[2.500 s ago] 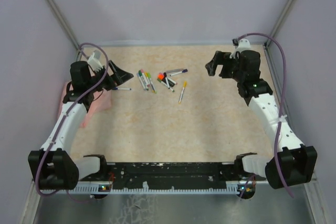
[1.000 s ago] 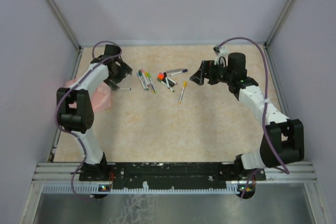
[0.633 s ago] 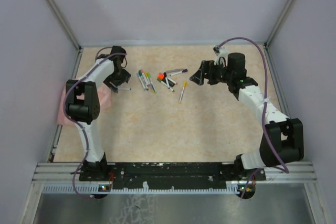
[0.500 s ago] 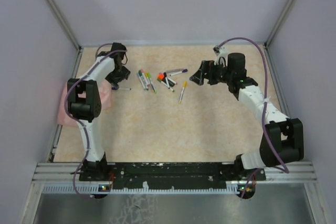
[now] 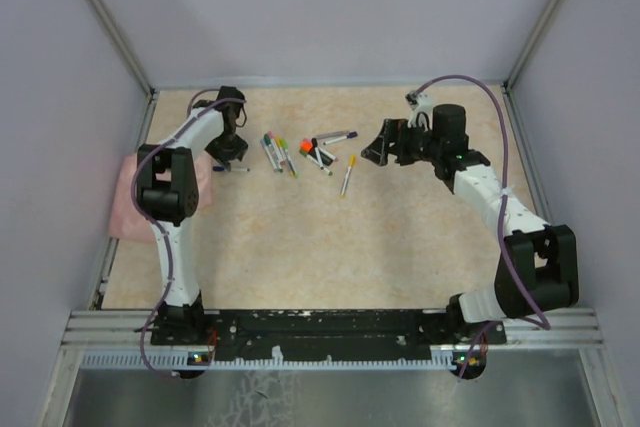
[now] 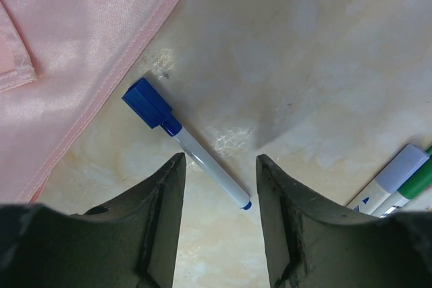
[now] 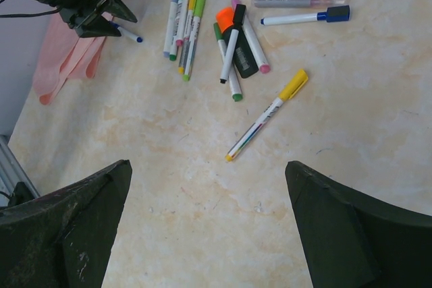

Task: Open the pen caps
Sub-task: Pick up the pen from the center of the board.

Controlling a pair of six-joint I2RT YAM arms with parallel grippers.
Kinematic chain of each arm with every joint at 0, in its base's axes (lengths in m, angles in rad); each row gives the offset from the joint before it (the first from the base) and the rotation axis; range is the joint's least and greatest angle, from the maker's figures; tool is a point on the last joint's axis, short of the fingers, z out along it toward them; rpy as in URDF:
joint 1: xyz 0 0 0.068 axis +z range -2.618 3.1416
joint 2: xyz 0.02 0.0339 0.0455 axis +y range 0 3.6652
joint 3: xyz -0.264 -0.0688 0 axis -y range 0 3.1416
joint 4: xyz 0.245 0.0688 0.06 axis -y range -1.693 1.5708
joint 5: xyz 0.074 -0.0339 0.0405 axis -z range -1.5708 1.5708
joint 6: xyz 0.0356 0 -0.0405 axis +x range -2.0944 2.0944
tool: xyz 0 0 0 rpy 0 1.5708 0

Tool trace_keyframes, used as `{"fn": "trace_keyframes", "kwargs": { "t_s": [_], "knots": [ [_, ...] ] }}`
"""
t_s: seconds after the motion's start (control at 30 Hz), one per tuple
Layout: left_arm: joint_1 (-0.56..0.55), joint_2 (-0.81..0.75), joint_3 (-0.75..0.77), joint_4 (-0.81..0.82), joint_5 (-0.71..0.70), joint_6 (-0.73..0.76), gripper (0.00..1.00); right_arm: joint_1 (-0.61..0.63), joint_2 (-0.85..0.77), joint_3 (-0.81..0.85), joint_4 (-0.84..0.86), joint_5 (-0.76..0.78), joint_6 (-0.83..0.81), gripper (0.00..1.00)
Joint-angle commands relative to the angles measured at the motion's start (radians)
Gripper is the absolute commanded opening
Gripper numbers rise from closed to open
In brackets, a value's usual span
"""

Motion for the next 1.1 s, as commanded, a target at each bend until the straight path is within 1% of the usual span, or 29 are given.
{"fn": "trace_keyframes", "kwargs": {
  "t_s": [0.0,0.1,0.2,0.47,0.63,0.7,0.77,0.83,1.07],
  "knots": [
    [-0.007,0.035,0.034,-0.031,-0.016,0.028,0.47,0.003,-0.016,0.007,0.054,-0.014,0.004,0.97],
    [-0.006,0.049,0.036,-0.020,-0.004,0.055,0.43,0.002,-0.016,0.006,0.056,-0.014,0.006,0.97],
    [-0.006,0.056,0.034,-0.017,0.003,0.066,0.40,0.004,-0.017,0.005,0.053,-0.014,0.006,0.97],
    [-0.008,0.051,-0.006,-0.010,0.032,0.091,0.41,0.003,-0.022,0.001,0.055,-0.015,0.006,0.97],
    [-0.012,0.038,-0.054,-0.007,0.038,0.115,0.44,0.003,-0.023,-0.003,0.059,-0.017,0.010,0.97],
    [-0.014,0.025,-0.084,0.000,0.032,0.121,0.43,0.003,-0.025,-0.006,0.062,-0.018,0.013,0.97],
    [-0.014,0.012,-0.111,0.010,0.031,0.130,0.39,0.003,-0.025,-0.010,0.066,-0.020,0.018,0.97],
    [-0.017,-0.001,-0.127,0.018,0.031,0.144,0.32,0.003,-0.025,-0.011,0.069,-0.024,0.022,0.97],
    [-0.054,-0.068,-0.193,0.067,0.031,0.264,0.15,0.003,-0.032,-0.024,0.086,-0.047,0.054,0.97]
  ]
}}
